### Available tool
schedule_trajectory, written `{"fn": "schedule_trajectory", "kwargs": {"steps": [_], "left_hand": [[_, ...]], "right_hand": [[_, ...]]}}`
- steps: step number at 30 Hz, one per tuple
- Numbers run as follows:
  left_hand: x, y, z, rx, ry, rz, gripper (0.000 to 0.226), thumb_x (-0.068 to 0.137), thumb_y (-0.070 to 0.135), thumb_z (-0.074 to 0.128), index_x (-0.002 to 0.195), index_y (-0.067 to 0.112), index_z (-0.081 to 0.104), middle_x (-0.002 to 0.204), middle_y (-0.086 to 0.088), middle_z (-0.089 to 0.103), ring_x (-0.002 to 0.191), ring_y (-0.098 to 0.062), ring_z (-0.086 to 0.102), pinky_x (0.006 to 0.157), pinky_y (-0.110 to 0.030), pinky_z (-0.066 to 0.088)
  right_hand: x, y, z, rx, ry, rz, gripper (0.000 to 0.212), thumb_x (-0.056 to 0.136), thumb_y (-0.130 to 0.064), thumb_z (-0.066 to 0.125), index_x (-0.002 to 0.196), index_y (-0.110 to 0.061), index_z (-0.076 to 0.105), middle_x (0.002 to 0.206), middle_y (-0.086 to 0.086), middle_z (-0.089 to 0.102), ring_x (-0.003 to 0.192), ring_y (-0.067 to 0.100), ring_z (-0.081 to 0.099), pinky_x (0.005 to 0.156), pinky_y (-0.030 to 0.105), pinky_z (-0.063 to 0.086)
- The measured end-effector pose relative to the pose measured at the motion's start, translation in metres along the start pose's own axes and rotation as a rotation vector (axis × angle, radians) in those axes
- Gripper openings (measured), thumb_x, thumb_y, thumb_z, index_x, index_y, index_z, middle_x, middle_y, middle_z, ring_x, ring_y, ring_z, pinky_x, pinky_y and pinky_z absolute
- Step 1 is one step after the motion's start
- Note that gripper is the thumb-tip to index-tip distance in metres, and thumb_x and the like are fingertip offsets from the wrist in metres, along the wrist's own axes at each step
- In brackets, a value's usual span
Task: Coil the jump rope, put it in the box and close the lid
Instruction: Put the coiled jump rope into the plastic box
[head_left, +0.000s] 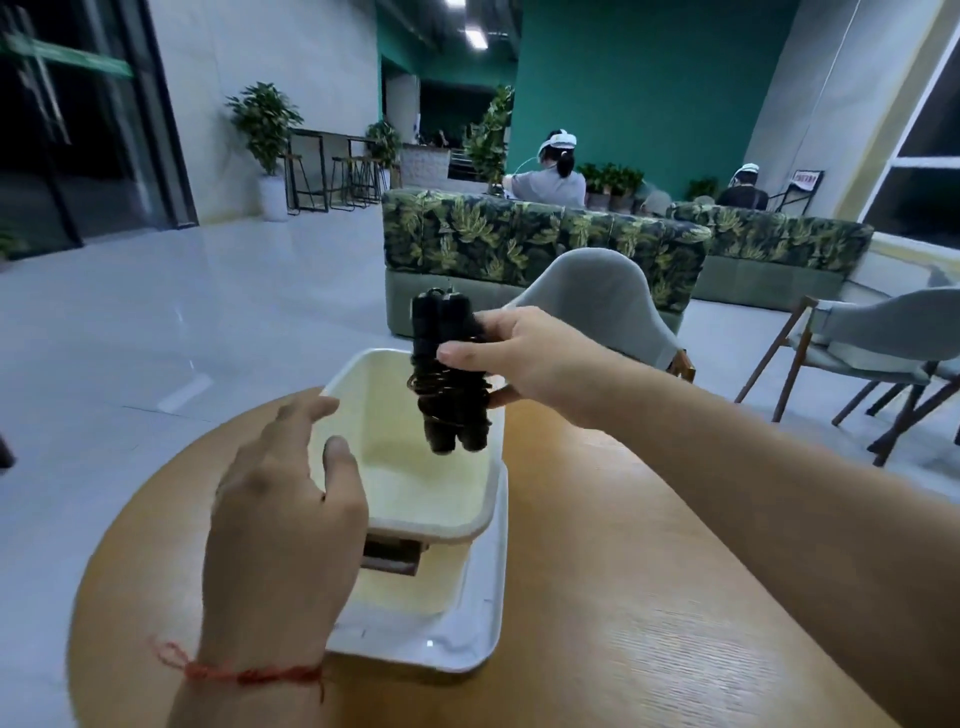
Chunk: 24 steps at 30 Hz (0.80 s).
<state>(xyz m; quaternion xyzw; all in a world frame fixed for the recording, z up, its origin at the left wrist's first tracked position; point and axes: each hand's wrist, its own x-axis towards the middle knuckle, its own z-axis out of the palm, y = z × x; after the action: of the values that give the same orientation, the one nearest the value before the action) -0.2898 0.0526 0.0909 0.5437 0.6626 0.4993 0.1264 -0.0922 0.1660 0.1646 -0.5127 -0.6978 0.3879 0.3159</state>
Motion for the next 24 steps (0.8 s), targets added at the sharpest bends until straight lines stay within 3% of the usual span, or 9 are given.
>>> {"fn": "schedule_trajectory", "kwargs": {"steps": [5, 7, 10, 15, 17, 18, 20, 22, 24], "left_hand": [[0.014, -0.02, 0.009, 0.032, -0.063, -0.104, 0.046, 0.102, 0.01, 0.052, 0.141, 0.032, 0.058, 0.142, 0.0, 0.063, 0.117, -0.023, 0.057, 0.085, -0.04, 0.048], [0.017, -0.024, 0.014, 0.016, -0.078, -0.132, 0.054, 0.098, 0.002, 0.049, 0.144, 0.031, 0.053, 0.143, -0.002, 0.061, 0.115, -0.028, 0.06, 0.079, -0.04, 0.049], [0.021, -0.031, 0.016, -0.006, -0.093, -0.199, 0.059, 0.095, -0.001, 0.044, 0.144, 0.032, 0.05, 0.132, -0.01, 0.066, 0.099, -0.036, 0.064, 0.076, -0.046, 0.056], [0.019, -0.028, 0.016, -0.007, -0.085, -0.198, 0.061, 0.093, -0.002, 0.043, 0.142, 0.034, 0.049, 0.135, -0.008, 0.065, 0.099, -0.037, 0.063, 0.08, -0.05, 0.058], [0.018, -0.028, 0.017, -0.005, -0.084, -0.196, 0.062, 0.093, -0.002, 0.043, 0.142, 0.035, 0.049, 0.137, -0.007, 0.064, 0.098, -0.038, 0.062, 0.079, -0.05, 0.058], [0.018, -0.028, 0.018, 0.001, -0.082, -0.193, 0.062, 0.093, -0.002, 0.043, 0.143, 0.035, 0.049, 0.137, -0.006, 0.064, 0.098, -0.038, 0.062, 0.079, -0.05, 0.057], [0.018, -0.029, 0.019, 0.009, -0.077, -0.187, 0.063, 0.093, -0.003, 0.043, 0.144, 0.034, 0.049, 0.141, -0.003, 0.063, 0.099, -0.039, 0.062, 0.079, -0.049, 0.056], [0.018, -0.029, 0.02, 0.012, -0.07, -0.184, 0.063, 0.092, -0.003, 0.043, 0.143, 0.033, 0.049, 0.143, -0.001, 0.062, 0.1, -0.04, 0.062, 0.078, -0.047, 0.054], [0.017, -0.029, 0.021, 0.007, -0.064, -0.182, 0.061, 0.093, -0.002, 0.044, 0.142, 0.032, 0.049, 0.143, 0.0, 0.062, 0.099, -0.039, 0.062, 0.077, -0.047, 0.054]], "right_hand": [[0.06, 0.0, 0.042, -0.593, -0.318, 0.082, 0.03, 0.098, -0.044, 0.074, 0.119, -0.022, 0.079, 0.106, -0.003, 0.083, 0.098, 0.019, 0.079, 0.087, 0.037, 0.066], [0.075, 0.007, 0.06, -0.696, -0.434, 0.12, 0.033, 0.099, -0.041, 0.074, 0.121, -0.016, 0.078, 0.103, -0.001, 0.081, 0.088, 0.016, 0.078, 0.085, 0.035, 0.066], [0.095, 0.021, 0.082, -0.747, -0.585, 0.205, 0.033, 0.099, -0.032, 0.075, 0.123, -0.009, 0.076, 0.094, 0.003, 0.08, 0.072, 0.015, 0.076, 0.085, 0.037, 0.066], [0.104, 0.049, 0.11, -0.703, -0.637, 0.317, 0.043, 0.099, -0.031, 0.073, 0.136, -0.01, 0.066, 0.133, 0.01, 0.07, 0.125, 0.033, 0.067, 0.114, 0.047, 0.054], [0.106, 0.056, 0.117, -0.649, -0.607, 0.356, 0.038, 0.1, -0.031, 0.07, 0.132, -0.011, 0.065, 0.132, 0.011, 0.069, 0.124, 0.034, 0.067, 0.108, 0.044, 0.056], [0.107, 0.056, 0.119, -0.659, -0.607, 0.358, 0.037, 0.102, -0.031, 0.067, 0.133, -0.011, 0.064, 0.128, 0.01, 0.069, 0.12, 0.033, 0.067, 0.099, 0.042, 0.057], [0.107, 0.054, 0.12, -0.795, -0.638, 0.298, 0.046, 0.106, -0.034, 0.059, 0.147, -0.013, 0.058, 0.135, 0.008, 0.065, 0.123, 0.034, 0.061, 0.088, 0.041, 0.051], [0.105, 0.05, 0.118, -0.999, -0.622, 0.166, 0.06, 0.108, -0.044, 0.055, 0.161, -0.019, 0.047, 0.158, 0.008, 0.056, 0.14, 0.035, 0.053, 0.108, 0.047, 0.045], [0.102, 0.049, 0.111, -1.071, -0.529, 0.086, 0.073, 0.103, -0.057, 0.058, 0.165, -0.023, 0.041, 0.165, 0.004, 0.052, 0.149, 0.034, 0.048, 0.121, 0.051, 0.038]]}}
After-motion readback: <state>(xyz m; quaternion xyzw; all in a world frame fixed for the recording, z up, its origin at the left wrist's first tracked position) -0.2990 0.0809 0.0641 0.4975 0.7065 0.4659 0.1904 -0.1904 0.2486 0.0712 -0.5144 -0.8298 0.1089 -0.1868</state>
